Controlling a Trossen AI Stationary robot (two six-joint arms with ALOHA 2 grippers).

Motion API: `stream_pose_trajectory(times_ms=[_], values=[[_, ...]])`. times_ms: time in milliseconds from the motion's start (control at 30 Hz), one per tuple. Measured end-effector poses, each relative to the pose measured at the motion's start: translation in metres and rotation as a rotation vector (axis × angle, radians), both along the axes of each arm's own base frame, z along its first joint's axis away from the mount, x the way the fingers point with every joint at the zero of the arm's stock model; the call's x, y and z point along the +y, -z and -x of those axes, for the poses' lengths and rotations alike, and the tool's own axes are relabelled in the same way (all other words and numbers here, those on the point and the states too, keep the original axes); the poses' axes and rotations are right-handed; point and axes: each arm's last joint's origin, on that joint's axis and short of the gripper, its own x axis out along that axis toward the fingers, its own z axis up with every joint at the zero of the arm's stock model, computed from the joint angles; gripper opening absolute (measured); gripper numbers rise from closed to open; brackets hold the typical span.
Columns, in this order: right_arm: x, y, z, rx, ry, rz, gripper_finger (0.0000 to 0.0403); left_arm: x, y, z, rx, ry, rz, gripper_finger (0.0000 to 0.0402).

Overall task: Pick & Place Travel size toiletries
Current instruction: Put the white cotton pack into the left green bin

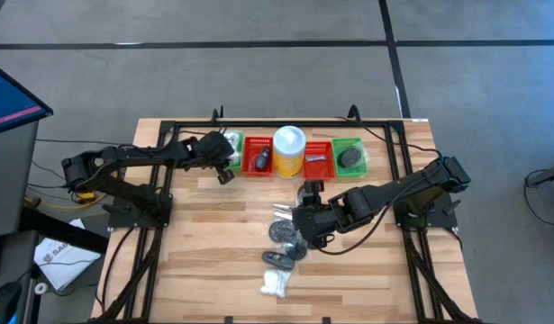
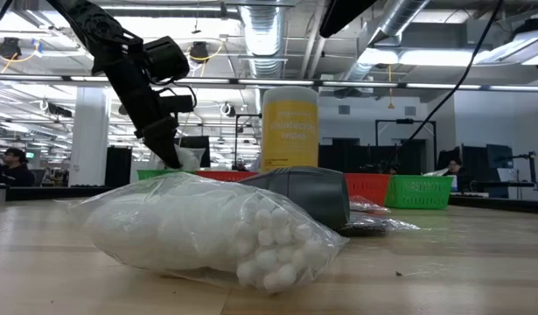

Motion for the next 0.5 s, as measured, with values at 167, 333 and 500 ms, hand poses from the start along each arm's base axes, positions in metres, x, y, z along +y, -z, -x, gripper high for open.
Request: stream_pose_trajectory(times_ms=[167,333,500], values=[[-0.0022,0.0000,-0.0008,0.000,0.007,0.000,0.0113,0.0001,-0.0002,-0.0002,-0.003,0.000,-0.002,0.0063],[-0.0042,0.0000,-0.0014,0.000,0.013,0.000,0.0113,0.0003,-0.0004,-0.0005,-0.011,-0.010,0.000,0.0103],[-0.0041,0.0000,-0.0014,0.000,0.013,0.000,0.0113,0.0005,-0.0006,-0.0007,-0.019,-0.021,0.002,0.0147]])
